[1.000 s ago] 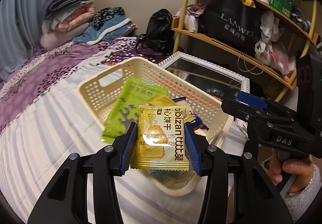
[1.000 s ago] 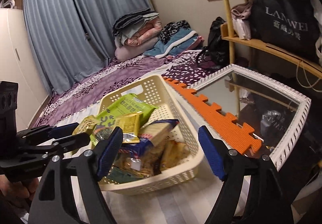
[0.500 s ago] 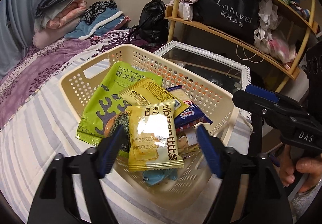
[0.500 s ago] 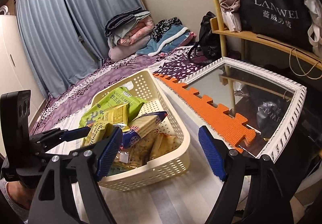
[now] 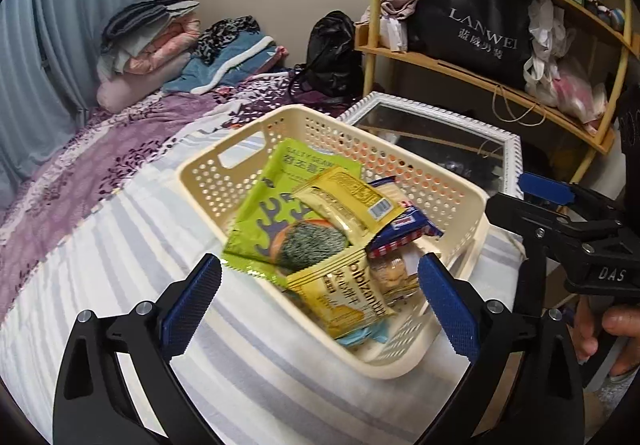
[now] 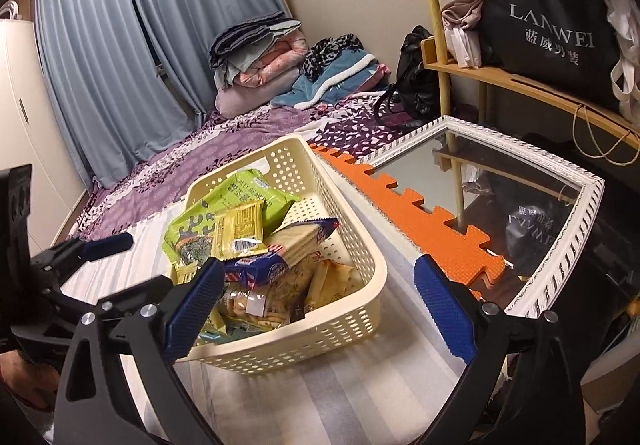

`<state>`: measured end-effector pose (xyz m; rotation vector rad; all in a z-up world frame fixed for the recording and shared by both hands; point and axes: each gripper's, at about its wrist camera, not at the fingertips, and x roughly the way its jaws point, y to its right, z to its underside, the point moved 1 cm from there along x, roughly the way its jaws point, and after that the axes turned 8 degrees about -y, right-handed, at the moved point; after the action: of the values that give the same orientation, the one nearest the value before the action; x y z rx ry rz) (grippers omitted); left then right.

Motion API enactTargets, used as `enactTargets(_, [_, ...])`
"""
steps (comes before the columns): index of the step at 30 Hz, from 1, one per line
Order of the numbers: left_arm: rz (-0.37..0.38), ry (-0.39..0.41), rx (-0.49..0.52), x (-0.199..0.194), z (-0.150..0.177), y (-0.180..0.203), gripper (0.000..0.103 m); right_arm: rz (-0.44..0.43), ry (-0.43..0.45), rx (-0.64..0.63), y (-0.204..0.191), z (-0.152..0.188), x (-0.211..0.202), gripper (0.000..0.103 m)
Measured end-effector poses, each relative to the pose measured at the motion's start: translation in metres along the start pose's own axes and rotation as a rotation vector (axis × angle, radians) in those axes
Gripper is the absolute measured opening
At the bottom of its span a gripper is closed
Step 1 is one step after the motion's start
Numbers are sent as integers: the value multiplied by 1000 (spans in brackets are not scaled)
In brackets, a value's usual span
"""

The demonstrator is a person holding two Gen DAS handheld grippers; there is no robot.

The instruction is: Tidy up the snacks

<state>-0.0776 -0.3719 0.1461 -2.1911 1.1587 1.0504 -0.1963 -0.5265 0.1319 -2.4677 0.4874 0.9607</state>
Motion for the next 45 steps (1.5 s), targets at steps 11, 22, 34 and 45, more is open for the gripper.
enactTargets(11, [-172,12,-9,-15,3,-9,100,49,-18,-78,-19,8,-8,98])
enactTargets(22, [-248,27,-29,-29,5,-14,100,84,-15,-148,-35,10,-14,98])
enactTargets(34, [-371,50,1,-37,10,-8,100,120,-12,-219,-50,14,-16,98])
enactTargets(45, [-295,24,-50,-35,14,-13,100,128,-27,-227,-51,19,-13,98])
